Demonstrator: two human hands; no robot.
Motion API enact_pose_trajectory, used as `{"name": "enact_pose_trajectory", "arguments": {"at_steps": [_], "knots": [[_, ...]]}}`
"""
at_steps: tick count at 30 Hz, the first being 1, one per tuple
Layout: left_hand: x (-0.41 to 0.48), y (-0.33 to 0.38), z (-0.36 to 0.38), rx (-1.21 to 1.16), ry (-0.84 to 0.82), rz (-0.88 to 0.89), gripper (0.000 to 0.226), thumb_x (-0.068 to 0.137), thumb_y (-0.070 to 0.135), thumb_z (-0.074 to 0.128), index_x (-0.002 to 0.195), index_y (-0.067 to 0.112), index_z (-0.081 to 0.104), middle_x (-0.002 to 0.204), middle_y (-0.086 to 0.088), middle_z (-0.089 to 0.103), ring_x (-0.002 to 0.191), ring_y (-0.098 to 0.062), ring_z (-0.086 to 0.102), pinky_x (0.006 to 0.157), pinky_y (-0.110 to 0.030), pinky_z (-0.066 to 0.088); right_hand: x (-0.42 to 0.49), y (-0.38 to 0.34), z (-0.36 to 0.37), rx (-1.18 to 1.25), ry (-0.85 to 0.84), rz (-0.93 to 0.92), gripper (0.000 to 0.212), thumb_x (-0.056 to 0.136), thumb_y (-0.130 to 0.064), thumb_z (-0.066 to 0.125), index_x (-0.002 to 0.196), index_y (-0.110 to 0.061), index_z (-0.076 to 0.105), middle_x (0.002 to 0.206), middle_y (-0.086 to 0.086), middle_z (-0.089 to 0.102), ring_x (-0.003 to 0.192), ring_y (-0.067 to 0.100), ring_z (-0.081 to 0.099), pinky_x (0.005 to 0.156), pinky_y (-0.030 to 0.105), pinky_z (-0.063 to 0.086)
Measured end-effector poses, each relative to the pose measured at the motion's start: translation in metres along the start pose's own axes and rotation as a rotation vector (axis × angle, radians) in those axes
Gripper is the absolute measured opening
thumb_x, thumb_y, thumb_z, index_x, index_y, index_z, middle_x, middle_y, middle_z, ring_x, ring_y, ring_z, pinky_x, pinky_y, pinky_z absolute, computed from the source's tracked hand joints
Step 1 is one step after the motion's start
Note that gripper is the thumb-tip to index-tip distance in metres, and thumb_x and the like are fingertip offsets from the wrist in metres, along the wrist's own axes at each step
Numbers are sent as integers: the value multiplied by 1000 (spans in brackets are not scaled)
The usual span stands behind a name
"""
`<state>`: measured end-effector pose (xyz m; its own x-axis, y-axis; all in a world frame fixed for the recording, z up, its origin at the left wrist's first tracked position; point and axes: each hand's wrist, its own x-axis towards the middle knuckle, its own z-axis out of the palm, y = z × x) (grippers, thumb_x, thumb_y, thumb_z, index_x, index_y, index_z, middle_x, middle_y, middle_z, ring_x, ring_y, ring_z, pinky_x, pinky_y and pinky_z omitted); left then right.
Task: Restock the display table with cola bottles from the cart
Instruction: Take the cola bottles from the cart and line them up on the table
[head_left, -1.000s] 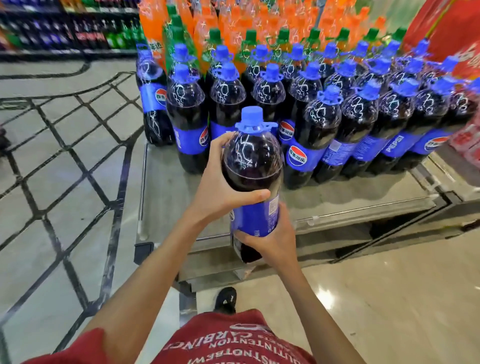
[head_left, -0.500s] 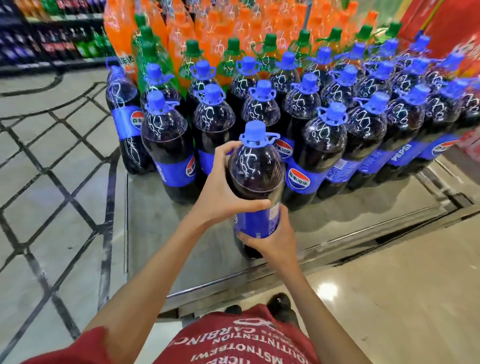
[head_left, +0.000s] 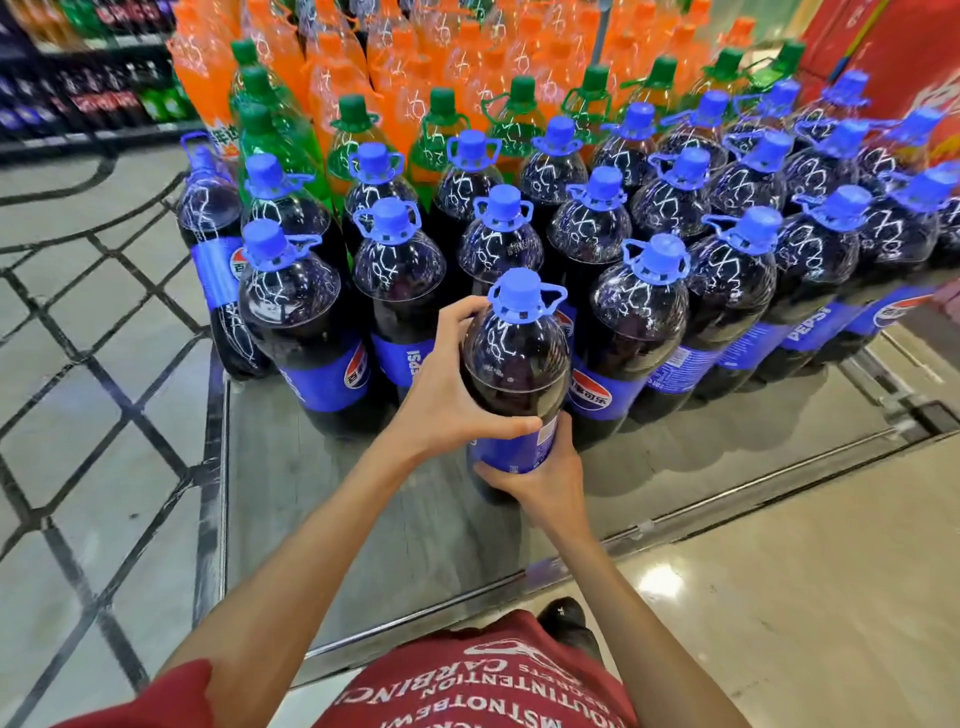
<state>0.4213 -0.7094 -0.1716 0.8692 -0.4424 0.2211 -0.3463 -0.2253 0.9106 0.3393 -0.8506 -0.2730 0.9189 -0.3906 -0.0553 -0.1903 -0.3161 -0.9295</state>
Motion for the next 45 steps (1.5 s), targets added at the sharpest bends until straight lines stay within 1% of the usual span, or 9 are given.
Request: {"name": "enact_pose_trajectory", "arguments": {"at_steps": [4,7,10,15,20,23,28,39,45], "knots": [[8,1,1,54,-32,21,115,52,21,99,137,45,25,130,25,52,128,-9,55,110,-39,44,9,5,2,25,22,7,81,52,-31,101,108,-44,44,106,-25,65,95,-13,63,74,7,48],[11,2,2,96,-67,78,116,53,23,101,142,37,27,140,13,48,133,-12,50,112,-40,42,10,8,6,23,58,19,84,53,-33,101,112,-46,42,112,-25,64,100,-12,61,77,9,48],[11,1,-1,122,-73,118,117,55,30,101,149,23,32,148,4,44,136,-15,47,112,-38,42,5,8,12,-3,134,20,88,53,-46,98,119,-38,40,117,-12,59,105,3,62,77,23,52],[9,-4,-8,152,-91,125,119,55,37,100,152,25,30,150,9,41,136,-8,45,112,-41,43,3,13,24,-160,241,-53,109,54,-51,96,140,-12,42,135,3,44,123,19,51,80,35,53],[13,-8,-7,175,-61,155,120,56,38,99,153,20,29,150,4,37,139,-8,41,115,-35,40,11,15,26,-329,313,-84,110,54,-58,94,138,-4,46,138,16,46,125,33,52,82,46,56],[20,-9,-1,210,-30,186,122,55,39,99,153,15,30,144,-2,36,138,-6,37,116,-27,35,14,13,26,-344,361,-95,108,55,-56,93,137,-3,47,134,16,48,122,35,52,80,47,56],[22,-12,2,227,-10,195,123,54,40,99,152,13,29,142,-3,35,137,-8,38,116,-34,36,15,12,27,-339,386,-112,108,56,-54,93,137,0,46,135,16,48,125,35,52,85,49,57],[25,-19,2,269,-20,220,124,57,44,97,152,11,25,146,-1,30,141,-17,39,118,-34,36,17,18,30,-346,417,-139,109,56,-56,92,138,-9,37,131,19,49,120,36,53,81,47,57],[22,-17,4,268,-12,208,125,57,43,98,153,12,25,148,-2,30,141,-13,37,118,-34,36,15,16,29,-324,392,-105,111,57,-56,92,140,-4,40,133,17,47,122,36,52,82,50,57]]}}
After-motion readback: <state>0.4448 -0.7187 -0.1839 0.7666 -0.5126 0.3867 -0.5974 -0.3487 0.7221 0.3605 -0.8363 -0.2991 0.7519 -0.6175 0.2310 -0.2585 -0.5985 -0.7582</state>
